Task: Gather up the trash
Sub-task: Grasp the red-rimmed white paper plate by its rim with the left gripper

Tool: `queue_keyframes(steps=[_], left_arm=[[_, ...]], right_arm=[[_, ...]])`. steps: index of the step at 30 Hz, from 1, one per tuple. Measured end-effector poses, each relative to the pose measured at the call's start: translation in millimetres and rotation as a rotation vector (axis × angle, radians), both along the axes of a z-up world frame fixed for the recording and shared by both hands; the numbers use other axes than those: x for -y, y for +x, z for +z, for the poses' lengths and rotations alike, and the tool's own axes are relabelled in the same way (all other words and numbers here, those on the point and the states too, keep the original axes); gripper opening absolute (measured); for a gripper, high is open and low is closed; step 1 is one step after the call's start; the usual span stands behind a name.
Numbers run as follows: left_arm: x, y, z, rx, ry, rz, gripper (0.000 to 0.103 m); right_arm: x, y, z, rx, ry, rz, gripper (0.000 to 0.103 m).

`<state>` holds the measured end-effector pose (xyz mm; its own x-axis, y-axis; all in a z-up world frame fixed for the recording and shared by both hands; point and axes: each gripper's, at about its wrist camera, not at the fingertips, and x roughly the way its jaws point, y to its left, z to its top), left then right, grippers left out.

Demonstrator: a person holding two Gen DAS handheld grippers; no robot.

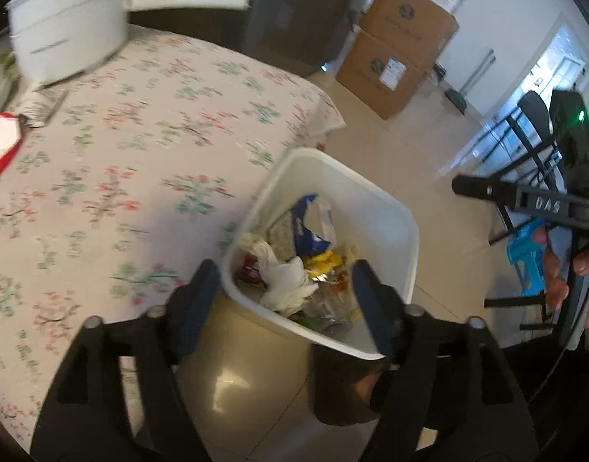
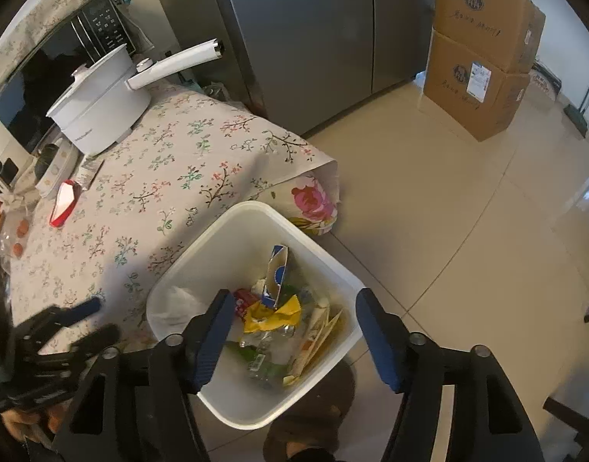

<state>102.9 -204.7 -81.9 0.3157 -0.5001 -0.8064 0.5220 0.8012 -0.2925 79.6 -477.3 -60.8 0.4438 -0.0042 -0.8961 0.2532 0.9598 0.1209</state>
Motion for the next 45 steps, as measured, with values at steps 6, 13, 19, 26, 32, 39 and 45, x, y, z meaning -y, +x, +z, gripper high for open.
queue_keyframes(steps=[6, 13, 19, 26, 32, 39, 45], left_arm=[[-45, 7, 16, 0.016, 0.019, 0.111, 0.083], [-113, 12, 33, 0.065, 0.050, 0.265, 0.096], [-173, 16, 32, 0.075, 0.100, 0.388, 0.100], [-235, 17, 28, 0.093, 0.146, 0.493, 0.102], [-272, 37, 28, 0.125, 0.144, 0.540, 0.102], [-291, 87, 21, 0.101, 0.055, 0.545, 0.102], [-291, 136, -11, -0.037, -0.154, 0.638, 0.063]], right_arm=[[-22, 11, 6, 0.001, -0.018, 0.020, 0.074], [-76, 37, 20, 0.050, -0.002, 0.097, 0.080], [-125, 59, 21, 0.058, -0.006, 0.163, 0.082], [-178, 84, 19, 0.082, -0.001, 0.216, 0.086], [-219, 116, 7, 0.048, 0.024, 0.280, 0.087], [-239, 155, -3, 0.057, -0.041, 0.317, 0.087], [-249, 192, -19, 0.043, -0.062, 0.350, 0.087]])
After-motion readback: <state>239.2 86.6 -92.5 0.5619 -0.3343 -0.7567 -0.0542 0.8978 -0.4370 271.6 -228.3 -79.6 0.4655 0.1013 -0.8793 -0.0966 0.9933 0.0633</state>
